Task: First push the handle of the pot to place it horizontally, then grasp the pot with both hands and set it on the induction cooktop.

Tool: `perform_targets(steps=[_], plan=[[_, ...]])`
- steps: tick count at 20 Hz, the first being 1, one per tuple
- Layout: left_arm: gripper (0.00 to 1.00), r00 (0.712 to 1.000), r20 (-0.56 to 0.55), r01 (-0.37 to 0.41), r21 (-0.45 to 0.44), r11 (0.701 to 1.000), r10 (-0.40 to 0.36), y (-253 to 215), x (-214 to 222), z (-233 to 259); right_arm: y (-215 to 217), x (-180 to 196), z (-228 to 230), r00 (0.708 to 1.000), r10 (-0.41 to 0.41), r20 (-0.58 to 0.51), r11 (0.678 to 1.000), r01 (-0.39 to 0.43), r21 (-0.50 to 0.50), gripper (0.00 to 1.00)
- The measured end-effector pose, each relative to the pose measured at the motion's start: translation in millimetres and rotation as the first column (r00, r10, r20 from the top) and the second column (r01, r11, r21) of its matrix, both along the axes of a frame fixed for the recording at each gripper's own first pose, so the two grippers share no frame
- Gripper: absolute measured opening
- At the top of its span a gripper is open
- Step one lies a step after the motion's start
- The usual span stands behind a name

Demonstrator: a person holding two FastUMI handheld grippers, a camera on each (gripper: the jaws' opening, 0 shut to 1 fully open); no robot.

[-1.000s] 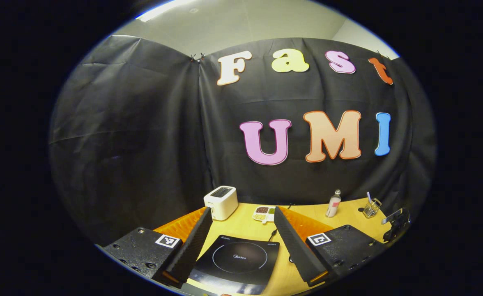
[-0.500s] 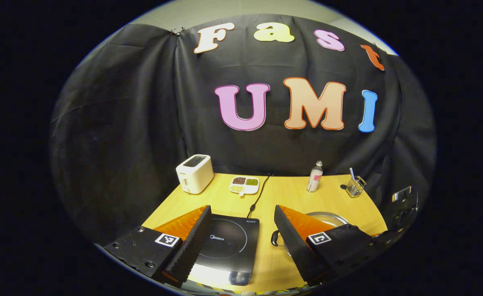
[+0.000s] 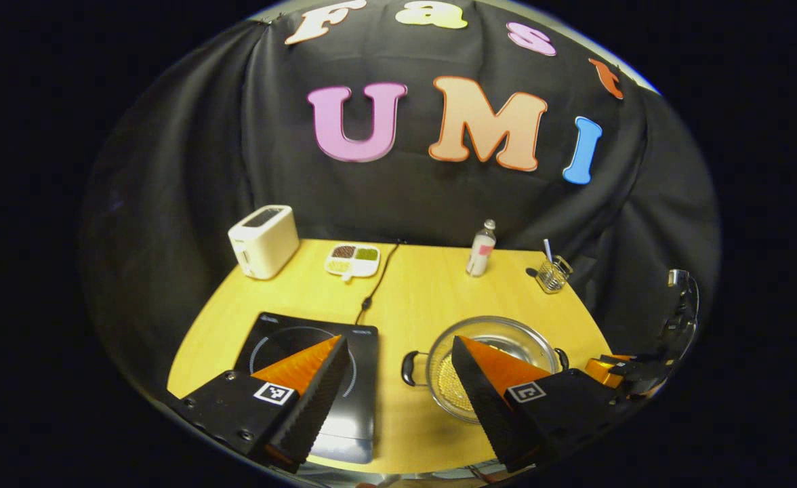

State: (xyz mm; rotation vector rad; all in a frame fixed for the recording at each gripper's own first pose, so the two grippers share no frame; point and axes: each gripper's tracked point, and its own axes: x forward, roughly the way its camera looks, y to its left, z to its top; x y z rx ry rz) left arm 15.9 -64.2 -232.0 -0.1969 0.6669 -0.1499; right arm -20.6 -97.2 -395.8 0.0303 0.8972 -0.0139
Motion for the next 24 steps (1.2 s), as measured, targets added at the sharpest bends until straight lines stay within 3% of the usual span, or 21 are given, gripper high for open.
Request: perform_targets(steps=[3, 5, 9, 13, 24], plan=[[0.97, 0.995, -0.085, 0.044, -0.037, 0.998, -0.047, -17, 1, -27, -1, 2, 6, 1.000, -0.003, 0.020, 1.000, 0.003, 0.011, 0.43], [0.97, 0.989, -0.129, 0.064, -0.054, 0.997, -0.071, -25, 2, -41, -1, 3, 10, 1.000, -0.002, 0.029, 1.000, 0.002, 0.020, 0.67], [0.97, 0.970, -0.216, 0.101, -0.079, 0.992, -0.116, -40, 6, -75, -2, 3, 19, 0.999, -0.016, 0.048, 0.999, 0.015, 0.030, 0.97], [0.97, 0.948, -0.286, 0.123, -0.084, 0.989, -0.142, -49, 12, -108, -5, -4, 22, 0.998, -0.024, 0.057, 0.999, 0.022, 0.028, 0.96], [0.98, 0.889, -0.441, 0.113, -0.055, 0.992, -0.125, -50, 16, -174, -22, -19, 23, 0.996, -0.077, 0.047, 0.997, 0.076, 0.011, 0.97]])
